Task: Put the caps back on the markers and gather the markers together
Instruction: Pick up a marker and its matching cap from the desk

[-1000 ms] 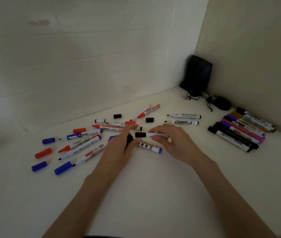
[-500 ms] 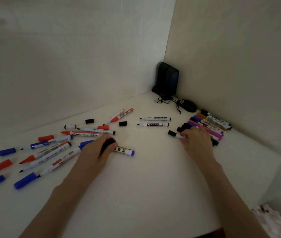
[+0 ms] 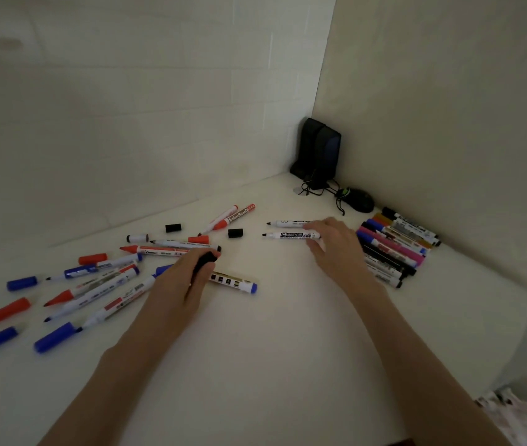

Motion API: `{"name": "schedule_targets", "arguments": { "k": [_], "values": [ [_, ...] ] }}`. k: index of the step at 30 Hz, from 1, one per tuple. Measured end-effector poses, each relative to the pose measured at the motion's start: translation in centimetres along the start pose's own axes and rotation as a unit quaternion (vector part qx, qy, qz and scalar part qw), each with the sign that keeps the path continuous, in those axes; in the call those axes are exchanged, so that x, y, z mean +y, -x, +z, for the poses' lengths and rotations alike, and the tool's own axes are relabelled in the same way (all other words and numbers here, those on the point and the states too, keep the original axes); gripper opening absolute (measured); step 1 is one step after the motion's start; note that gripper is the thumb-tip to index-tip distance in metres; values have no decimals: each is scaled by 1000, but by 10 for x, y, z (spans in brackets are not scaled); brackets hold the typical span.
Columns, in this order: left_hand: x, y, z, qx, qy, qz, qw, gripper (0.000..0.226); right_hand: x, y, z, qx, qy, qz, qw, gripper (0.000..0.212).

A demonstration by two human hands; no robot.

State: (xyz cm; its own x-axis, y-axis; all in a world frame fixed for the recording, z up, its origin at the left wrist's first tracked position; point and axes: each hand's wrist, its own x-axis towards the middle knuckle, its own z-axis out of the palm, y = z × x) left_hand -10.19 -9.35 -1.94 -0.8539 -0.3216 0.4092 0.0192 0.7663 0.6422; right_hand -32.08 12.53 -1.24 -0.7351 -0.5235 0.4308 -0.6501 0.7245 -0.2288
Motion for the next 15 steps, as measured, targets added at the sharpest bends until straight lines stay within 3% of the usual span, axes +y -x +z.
{"name": "schedule_targets", "arguments": {
  "k": [4,7,10,13,15],
  "values": [
    [-3,3,-4,-3,5,-17,1000,32,-13,-18,28,-35,32,-35,998,26],
    [-3,5,-6,7,86,-59,995,24,-17,-18,36,-10,31,-41,999,15],
    [-3,5,-9,32,125,-80,988,18,-26,-10,31,6,-63,-68,996,17],
    [-3,3,-12,47,148,-83,984,12,-48,1,16,-21,-202,-152,967,17],
    [-1,3,-14,51,170,-92,980,11,-62,8,8,-15,-225,-204,953,18]
  ]
}}
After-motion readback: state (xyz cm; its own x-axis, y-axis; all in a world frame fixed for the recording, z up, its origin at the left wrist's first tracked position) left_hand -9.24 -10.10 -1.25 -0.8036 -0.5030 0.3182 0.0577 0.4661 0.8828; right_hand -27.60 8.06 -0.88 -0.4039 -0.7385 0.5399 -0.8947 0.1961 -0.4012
